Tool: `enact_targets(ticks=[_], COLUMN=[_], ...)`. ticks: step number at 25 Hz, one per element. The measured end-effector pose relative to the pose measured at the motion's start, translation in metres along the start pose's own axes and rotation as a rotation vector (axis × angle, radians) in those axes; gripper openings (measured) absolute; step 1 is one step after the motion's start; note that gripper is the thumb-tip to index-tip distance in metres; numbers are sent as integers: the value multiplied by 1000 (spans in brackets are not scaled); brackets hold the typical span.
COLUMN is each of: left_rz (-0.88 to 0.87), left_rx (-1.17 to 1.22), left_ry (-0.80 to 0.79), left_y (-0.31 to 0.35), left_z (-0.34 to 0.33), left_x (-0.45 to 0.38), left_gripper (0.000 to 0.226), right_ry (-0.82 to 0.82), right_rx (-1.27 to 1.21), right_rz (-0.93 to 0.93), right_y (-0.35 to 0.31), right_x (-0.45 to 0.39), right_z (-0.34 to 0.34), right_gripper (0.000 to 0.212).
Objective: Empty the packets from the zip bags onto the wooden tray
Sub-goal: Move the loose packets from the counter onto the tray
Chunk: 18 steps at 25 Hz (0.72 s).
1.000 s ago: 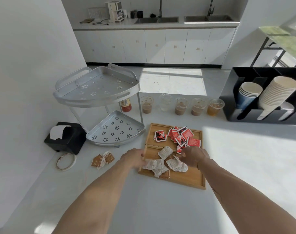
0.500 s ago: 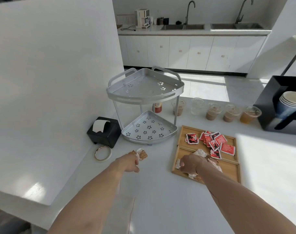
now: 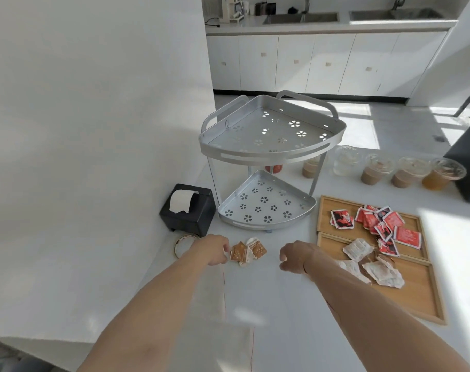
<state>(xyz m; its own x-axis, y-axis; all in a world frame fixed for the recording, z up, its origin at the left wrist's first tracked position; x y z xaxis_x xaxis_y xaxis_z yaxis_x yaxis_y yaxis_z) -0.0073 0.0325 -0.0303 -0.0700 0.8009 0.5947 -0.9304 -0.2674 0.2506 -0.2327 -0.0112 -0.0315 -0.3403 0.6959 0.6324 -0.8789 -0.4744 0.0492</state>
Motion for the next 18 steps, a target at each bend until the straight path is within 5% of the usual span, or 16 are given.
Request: enact_targets(ticks=[10, 18], left_rz=[-289, -361], left_rx=[-186, 54], left_ry=[40, 199], left_y=[23, 16], left_z=[-4, -18], left_x=[-49, -50], left_gripper=[51, 31], right_ry=[226, 286], right_rx=[-148, -459], right_rz=[-157, -263], right_y=[-42, -58], right_x=[-55, -66], right_z=[0, -15], right_gripper=[32, 25])
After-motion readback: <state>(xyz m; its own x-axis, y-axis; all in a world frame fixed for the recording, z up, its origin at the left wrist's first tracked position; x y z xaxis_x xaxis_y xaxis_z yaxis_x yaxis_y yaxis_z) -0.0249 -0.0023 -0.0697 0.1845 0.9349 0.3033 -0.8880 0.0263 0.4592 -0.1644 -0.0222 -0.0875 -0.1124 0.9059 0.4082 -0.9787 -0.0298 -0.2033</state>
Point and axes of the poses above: each hand's wrist, its own x-axis away from the middle knuckle, its own z-axis out of the back of the hand, y = z × x, the point moved 4 cm from there along -x, towards the middle knuckle, and after that the axes turned 7 degrees about x, right-handed, at the moved point
